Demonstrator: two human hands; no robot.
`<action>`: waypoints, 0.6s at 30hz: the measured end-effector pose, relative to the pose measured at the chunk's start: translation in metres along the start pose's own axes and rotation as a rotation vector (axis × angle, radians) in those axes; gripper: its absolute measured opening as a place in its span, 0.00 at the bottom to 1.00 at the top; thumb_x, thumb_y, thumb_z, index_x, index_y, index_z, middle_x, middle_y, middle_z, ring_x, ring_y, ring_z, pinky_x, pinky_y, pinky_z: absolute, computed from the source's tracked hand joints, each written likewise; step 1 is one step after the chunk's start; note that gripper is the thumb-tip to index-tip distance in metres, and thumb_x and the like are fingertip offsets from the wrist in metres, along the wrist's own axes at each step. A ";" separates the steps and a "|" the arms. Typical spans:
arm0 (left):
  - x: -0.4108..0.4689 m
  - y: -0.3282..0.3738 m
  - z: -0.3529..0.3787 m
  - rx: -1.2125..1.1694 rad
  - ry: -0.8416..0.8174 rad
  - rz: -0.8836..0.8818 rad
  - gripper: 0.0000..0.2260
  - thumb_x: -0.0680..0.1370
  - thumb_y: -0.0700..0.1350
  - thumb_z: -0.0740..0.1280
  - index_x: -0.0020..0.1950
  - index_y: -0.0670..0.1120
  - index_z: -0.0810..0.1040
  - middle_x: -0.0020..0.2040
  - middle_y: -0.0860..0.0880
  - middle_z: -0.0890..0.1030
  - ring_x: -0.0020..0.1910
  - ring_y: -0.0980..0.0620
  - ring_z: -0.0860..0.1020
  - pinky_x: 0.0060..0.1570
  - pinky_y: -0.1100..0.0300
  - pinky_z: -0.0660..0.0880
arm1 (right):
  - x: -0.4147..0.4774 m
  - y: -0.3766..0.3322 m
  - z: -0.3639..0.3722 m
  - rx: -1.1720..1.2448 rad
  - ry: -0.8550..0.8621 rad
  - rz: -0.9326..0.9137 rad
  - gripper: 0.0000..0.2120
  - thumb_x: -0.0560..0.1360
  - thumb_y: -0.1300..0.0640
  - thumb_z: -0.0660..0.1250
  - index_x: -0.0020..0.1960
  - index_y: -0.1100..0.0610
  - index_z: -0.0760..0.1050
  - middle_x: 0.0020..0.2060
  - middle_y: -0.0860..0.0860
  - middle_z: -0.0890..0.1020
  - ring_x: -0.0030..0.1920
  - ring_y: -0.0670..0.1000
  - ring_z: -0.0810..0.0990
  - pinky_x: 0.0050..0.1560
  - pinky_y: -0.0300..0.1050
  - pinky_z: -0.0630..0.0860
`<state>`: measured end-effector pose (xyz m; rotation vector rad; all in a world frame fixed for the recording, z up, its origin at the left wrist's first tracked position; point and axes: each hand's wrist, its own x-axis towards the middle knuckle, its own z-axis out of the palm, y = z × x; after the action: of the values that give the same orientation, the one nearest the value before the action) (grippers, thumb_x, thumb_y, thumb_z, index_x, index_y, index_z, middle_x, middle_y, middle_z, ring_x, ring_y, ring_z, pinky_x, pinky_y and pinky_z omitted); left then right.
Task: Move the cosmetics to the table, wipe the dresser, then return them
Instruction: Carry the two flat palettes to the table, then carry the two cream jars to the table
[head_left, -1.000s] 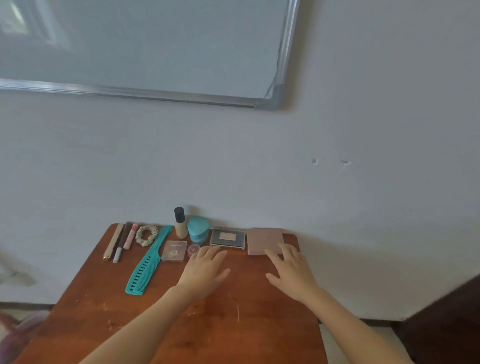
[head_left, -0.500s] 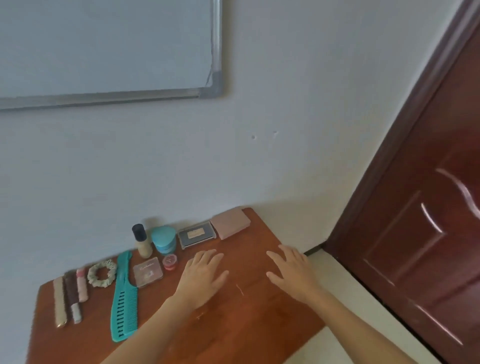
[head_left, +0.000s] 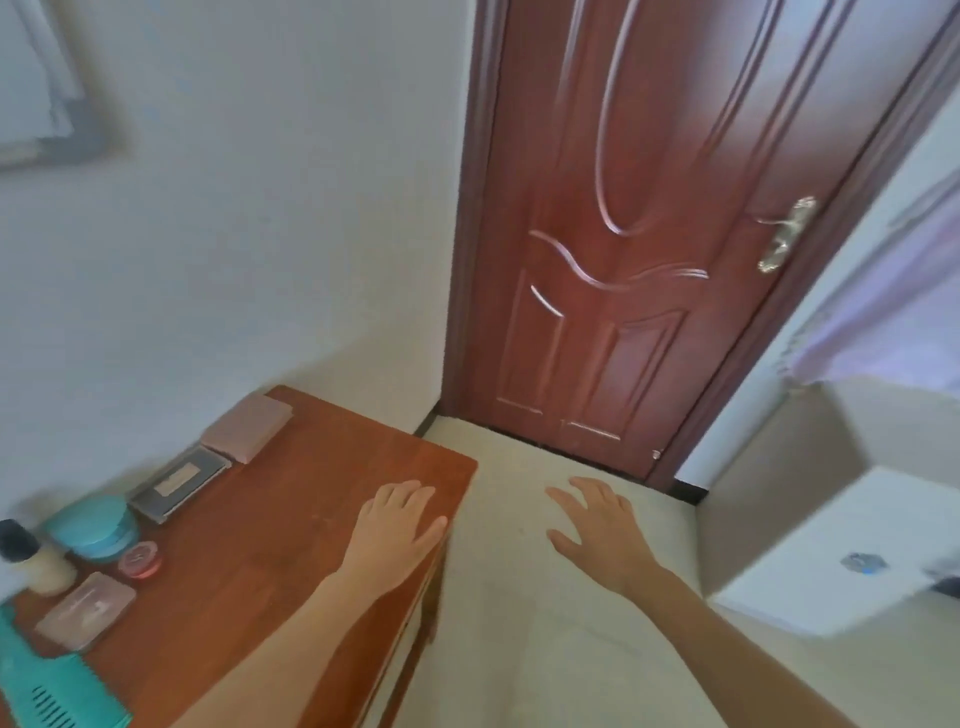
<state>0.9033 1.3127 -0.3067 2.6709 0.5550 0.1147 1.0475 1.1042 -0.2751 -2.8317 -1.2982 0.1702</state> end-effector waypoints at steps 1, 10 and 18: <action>0.004 0.020 0.007 0.009 -0.008 0.066 0.34 0.72 0.65 0.40 0.72 0.50 0.61 0.72 0.52 0.62 0.71 0.52 0.57 0.69 0.56 0.55 | -0.020 0.013 -0.002 -0.007 0.044 0.044 0.35 0.69 0.36 0.41 0.72 0.48 0.60 0.71 0.53 0.62 0.72 0.53 0.59 0.68 0.52 0.58; -0.016 0.259 0.084 0.047 -0.077 0.579 0.21 0.69 0.57 0.55 0.45 0.45 0.81 0.43 0.50 0.83 0.40 0.50 0.82 0.34 0.57 0.78 | -0.252 0.148 -0.010 0.063 0.176 0.604 0.22 0.73 0.43 0.58 0.61 0.53 0.75 0.60 0.58 0.76 0.60 0.61 0.75 0.54 0.58 0.73; -0.103 0.409 0.135 -0.171 -0.117 0.752 0.37 0.67 0.63 0.43 0.64 0.43 0.71 0.61 0.47 0.75 0.61 0.45 0.70 0.57 0.54 0.66 | -0.425 0.218 -0.005 0.061 0.234 0.801 0.21 0.71 0.46 0.65 0.61 0.53 0.75 0.58 0.59 0.77 0.60 0.62 0.75 0.53 0.57 0.73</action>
<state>0.9797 0.8787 -0.2627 2.5503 -0.4920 0.2027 0.9373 0.6402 -0.2464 -3.0123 -0.0736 -0.1110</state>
